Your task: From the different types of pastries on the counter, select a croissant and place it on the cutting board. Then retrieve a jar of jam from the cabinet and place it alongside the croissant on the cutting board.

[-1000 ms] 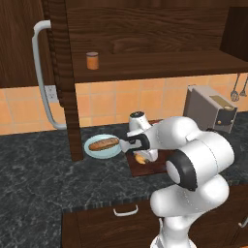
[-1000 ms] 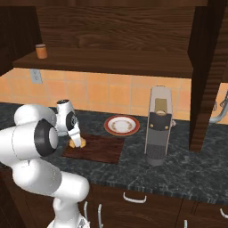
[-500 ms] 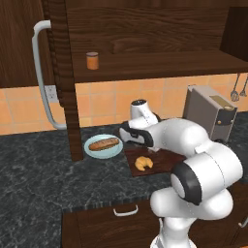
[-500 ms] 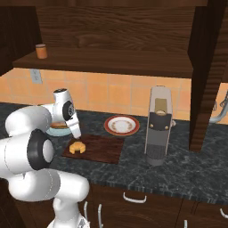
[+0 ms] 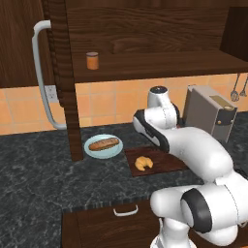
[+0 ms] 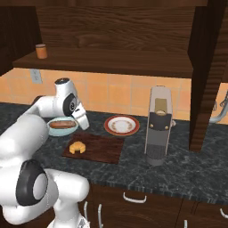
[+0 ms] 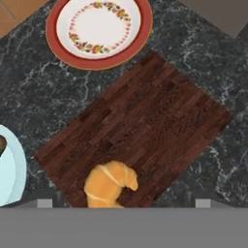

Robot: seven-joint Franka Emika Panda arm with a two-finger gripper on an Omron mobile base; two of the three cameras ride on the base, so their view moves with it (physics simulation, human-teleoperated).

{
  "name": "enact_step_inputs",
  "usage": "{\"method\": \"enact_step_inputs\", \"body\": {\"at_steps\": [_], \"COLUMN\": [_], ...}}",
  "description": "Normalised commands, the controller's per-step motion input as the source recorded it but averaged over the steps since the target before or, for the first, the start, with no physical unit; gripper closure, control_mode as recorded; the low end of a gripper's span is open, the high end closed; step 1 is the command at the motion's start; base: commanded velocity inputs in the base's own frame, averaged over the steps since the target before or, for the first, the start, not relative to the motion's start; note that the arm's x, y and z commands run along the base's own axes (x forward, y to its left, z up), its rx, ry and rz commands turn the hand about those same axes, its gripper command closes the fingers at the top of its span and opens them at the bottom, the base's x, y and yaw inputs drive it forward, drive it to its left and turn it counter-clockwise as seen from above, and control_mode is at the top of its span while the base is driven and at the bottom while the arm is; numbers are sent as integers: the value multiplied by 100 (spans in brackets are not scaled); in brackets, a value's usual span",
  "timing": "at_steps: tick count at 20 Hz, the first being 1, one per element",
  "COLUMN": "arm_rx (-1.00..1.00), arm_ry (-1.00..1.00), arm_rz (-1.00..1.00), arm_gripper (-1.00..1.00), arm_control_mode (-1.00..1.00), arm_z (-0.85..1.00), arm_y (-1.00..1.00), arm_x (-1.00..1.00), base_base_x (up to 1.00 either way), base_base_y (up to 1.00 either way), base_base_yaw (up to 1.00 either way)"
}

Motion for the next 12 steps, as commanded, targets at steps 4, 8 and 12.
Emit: {"method": "enact_step_inputs", "body": {"at_steps": [4,8,12], "arm_rx": [-16,-21,-18], "arm_ry": [-19,-19,-18], "arm_rz": [29,65,76], "arm_gripper": [-100,-100,-100], "arm_control_mode": [-100,-100,-100], "arm_z": [28,34,19], "arm_y": [14,11,0], "arm_x": [-63,-20,-6], "base_base_x": [0,0,0], "base_base_y": [0,0,0], "base_base_yaw": [0,0,0]}}
